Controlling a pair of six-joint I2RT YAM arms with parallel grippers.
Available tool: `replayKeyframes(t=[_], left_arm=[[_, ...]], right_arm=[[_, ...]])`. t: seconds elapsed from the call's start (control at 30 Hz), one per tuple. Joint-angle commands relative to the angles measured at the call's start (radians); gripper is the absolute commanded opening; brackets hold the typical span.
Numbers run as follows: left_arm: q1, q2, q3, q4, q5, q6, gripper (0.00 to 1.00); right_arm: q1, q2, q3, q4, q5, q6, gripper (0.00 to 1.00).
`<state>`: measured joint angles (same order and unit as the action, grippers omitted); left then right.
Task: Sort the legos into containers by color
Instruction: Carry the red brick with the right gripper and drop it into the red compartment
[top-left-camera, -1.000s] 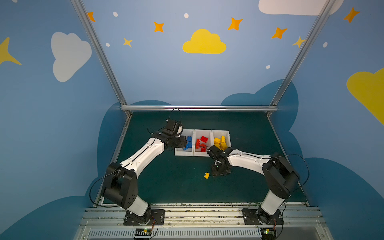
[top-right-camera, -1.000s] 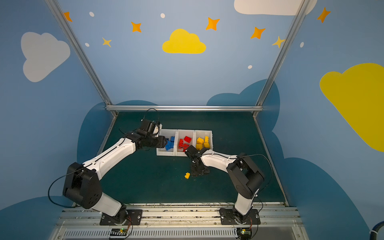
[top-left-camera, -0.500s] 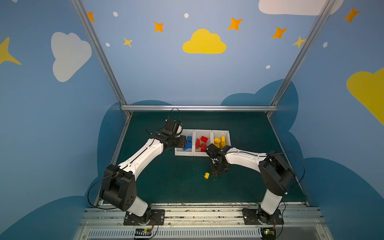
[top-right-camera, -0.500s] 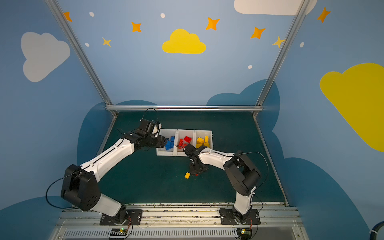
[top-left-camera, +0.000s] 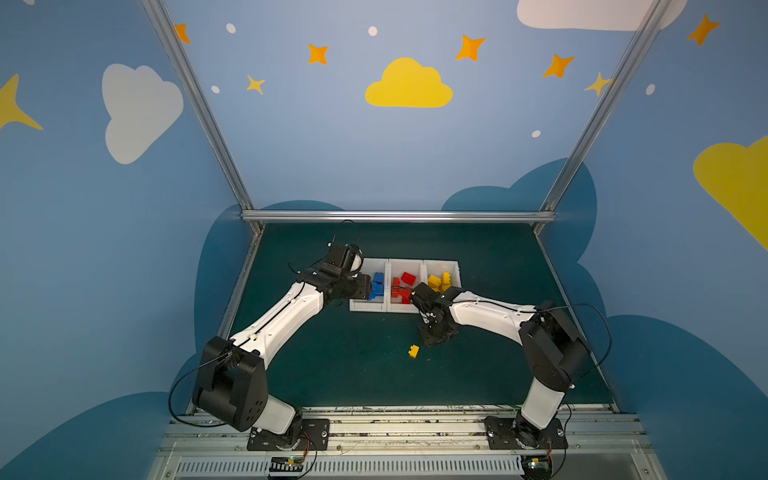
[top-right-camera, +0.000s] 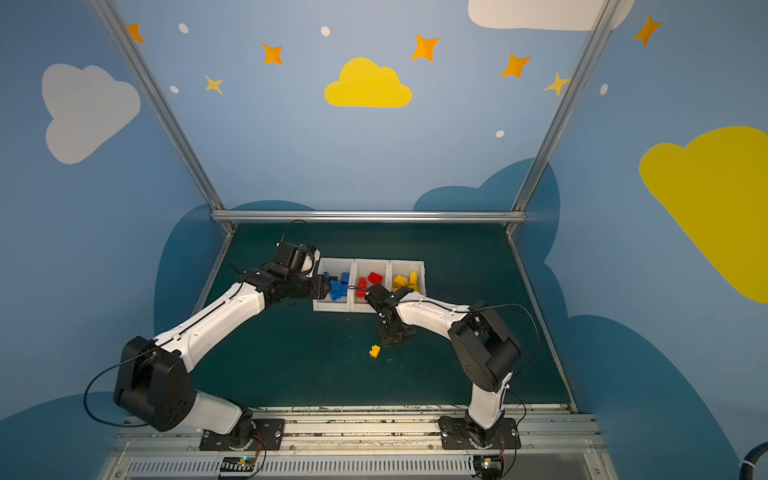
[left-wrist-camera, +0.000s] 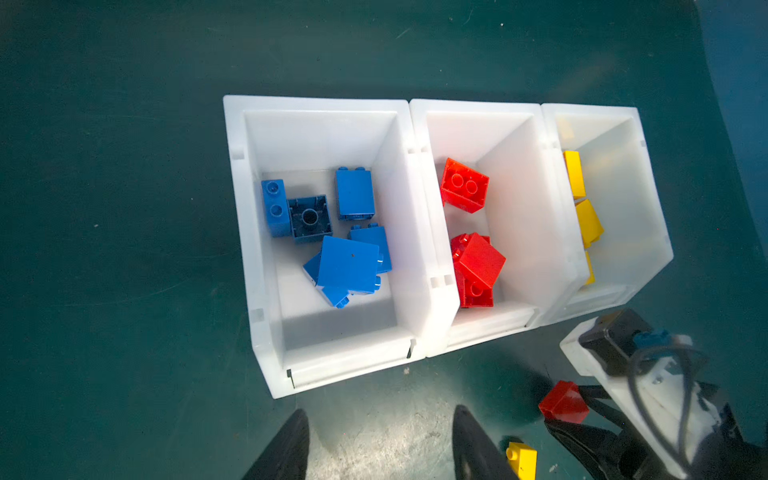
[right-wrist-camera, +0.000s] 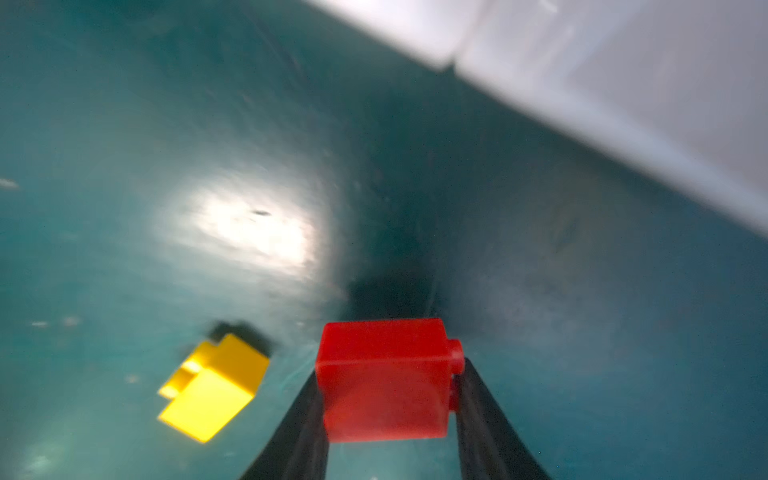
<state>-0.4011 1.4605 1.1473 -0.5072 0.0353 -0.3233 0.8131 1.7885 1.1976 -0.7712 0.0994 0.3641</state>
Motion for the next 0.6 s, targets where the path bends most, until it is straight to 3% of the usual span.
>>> replayKeyframes(t=[0.0,0.57], left_arm=[[0.004,-0.052,-0.032,0.002,0.003,-0.019,0.56],[0.001,-0.237,-0.227,0.007,0.036,-0.089,0.57]], right_arm=[[-0.005,-0.049,0.119,-0.044,0.023,-0.065,0.32],[-0.095,0.321,0.660,-0.131,0.025,-0.215,0.33]])
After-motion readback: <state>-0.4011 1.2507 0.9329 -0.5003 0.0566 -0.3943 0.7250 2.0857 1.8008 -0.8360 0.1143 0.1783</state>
